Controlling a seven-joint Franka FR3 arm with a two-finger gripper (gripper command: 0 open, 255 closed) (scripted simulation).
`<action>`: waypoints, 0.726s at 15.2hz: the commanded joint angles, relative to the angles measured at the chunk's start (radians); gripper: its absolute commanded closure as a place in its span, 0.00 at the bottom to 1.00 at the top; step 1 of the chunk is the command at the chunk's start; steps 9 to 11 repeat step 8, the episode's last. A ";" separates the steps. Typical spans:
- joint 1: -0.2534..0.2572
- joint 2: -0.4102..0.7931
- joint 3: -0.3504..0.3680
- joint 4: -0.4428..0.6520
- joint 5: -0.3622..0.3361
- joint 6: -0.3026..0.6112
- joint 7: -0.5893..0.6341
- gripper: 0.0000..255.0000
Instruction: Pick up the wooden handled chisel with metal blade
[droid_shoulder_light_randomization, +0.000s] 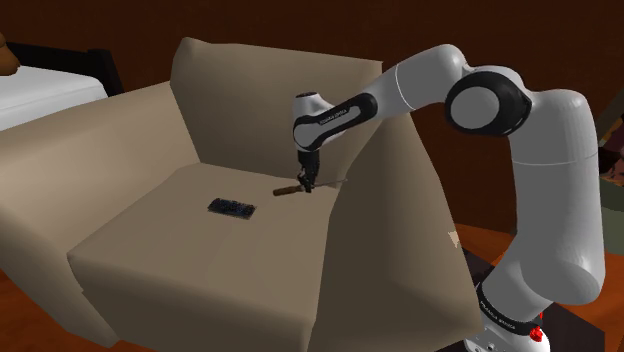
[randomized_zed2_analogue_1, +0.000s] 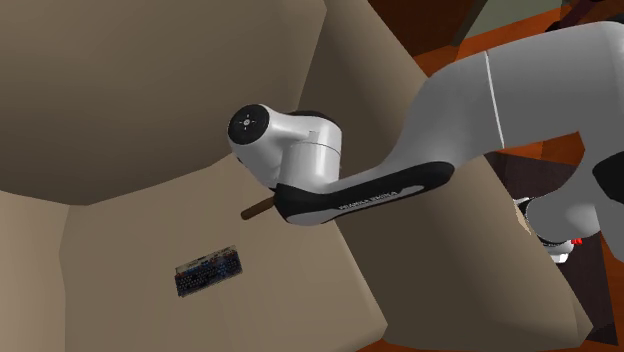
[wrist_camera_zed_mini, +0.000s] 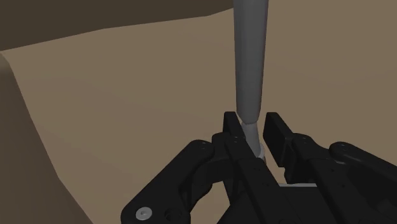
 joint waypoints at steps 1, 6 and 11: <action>0.000 -0.016 0.000 0.003 0.000 -0.020 0.000 1.00; 0.000 -0.050 0.001 0.022 0.001 -0.072 -0.001 1.00; 0.000 -0.051 0.001 0.023 0.001 -0.074 -0.001 1.00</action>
